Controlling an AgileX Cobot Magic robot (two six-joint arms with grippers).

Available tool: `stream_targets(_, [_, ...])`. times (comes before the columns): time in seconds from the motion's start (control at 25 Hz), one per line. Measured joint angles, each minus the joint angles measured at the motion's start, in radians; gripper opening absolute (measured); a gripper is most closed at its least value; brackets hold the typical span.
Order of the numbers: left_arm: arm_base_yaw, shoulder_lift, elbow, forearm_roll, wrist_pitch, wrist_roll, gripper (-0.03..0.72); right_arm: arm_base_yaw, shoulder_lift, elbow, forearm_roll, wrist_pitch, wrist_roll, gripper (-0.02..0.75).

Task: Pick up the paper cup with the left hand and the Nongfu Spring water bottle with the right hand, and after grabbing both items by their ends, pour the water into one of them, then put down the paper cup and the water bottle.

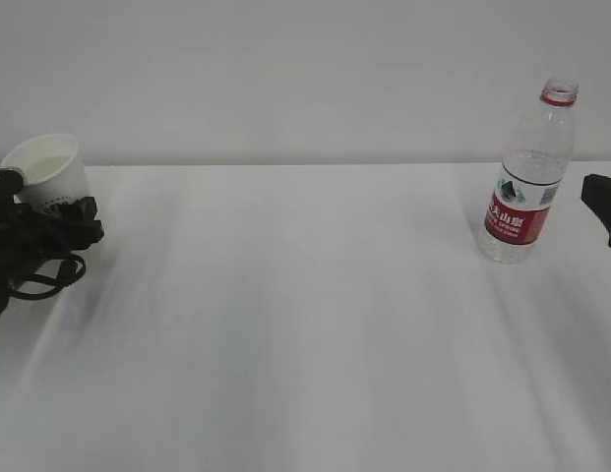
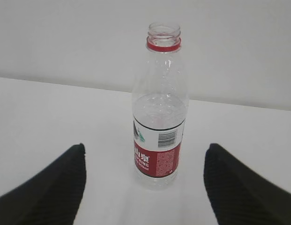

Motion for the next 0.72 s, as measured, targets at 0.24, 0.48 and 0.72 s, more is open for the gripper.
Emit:
stream_targets(0.24, [0.000,0.048,-0.004,-0.001,-0.010,0.000,0.499,0.000,0.000,0.000,0.000,0.000,0.000,0.591])
stream_targets(0.48, [0.000,0.073,-0.007,-0.011,-0.055,0.000,0.500,0.000,0.000,0.000,-0.002,0.000,0.000,0.591])
stream_targets(0.72, [0.000,0.077,-0.010,-0.019,-0.059,0.000,0.624,0.000,0.000,0.000,-0.002,0.029,0.000,0.590])
